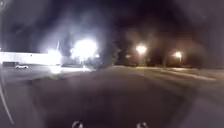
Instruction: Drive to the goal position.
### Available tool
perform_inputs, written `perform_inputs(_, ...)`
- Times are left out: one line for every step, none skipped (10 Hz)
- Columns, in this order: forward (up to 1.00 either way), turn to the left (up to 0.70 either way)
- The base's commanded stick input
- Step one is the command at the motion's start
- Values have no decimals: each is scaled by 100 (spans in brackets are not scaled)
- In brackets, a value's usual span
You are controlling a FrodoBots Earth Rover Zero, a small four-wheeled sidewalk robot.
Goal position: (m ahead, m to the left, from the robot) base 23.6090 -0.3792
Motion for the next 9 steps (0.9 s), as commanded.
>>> perform_inputs(50,0)
perform_inputs(50,0)
perform_inputs(50,0)
perform_inputs(50,0)
perform_inputs(50,0)
perform_inputs(50,0)
perform_inputs(50,0)
perform_inputs(50,0)
perform_inputs(50,0)
